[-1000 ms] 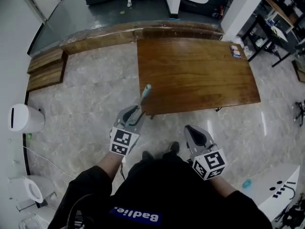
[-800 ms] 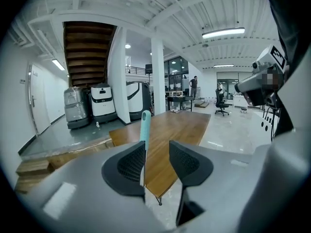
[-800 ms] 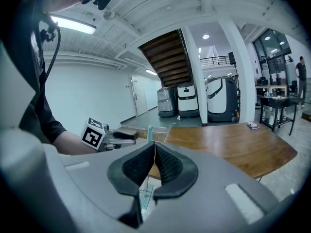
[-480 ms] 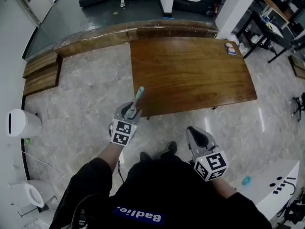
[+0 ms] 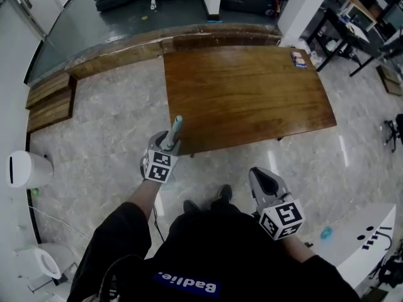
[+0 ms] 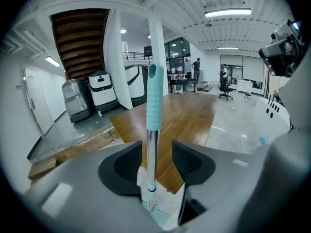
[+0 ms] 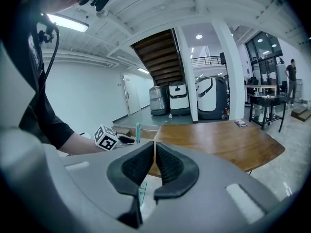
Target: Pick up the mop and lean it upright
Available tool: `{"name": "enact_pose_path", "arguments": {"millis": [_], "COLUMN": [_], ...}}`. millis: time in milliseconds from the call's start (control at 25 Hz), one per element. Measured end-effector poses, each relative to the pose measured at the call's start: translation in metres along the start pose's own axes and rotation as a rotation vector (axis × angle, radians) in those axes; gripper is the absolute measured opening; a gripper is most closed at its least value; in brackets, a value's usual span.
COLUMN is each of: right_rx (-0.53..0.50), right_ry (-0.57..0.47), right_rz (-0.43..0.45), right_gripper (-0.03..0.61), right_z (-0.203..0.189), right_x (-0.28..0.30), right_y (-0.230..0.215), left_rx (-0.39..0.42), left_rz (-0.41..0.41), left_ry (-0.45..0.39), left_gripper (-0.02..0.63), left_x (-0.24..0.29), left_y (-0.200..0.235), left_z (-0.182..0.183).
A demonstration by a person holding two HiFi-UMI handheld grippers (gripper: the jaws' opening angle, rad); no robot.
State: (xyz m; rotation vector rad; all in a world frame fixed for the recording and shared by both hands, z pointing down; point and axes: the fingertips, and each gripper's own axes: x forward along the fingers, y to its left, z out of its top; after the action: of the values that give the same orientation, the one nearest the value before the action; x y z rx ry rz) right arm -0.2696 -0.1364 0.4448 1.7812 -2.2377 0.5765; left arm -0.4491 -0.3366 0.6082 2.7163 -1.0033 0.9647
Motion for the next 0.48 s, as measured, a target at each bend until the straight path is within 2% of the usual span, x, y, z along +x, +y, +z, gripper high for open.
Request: {"name": "enact_pose_path", "arguments": {"millis": [480], "right_rx": [0.015], "right_ry": [0.025], "right_rz": [-0.045], "right_gripper": [0.02], "right_z": [-0.005], "right_x": [-0.01], "right_y": [-0.015], "left_rx": [-0.001], "left_rz": [-0.002], "left_ry": [0.078], "left_gripper": [0.211], "left_x": [0.034], "left_y": [0.006], "left_z": [-0.014]}}
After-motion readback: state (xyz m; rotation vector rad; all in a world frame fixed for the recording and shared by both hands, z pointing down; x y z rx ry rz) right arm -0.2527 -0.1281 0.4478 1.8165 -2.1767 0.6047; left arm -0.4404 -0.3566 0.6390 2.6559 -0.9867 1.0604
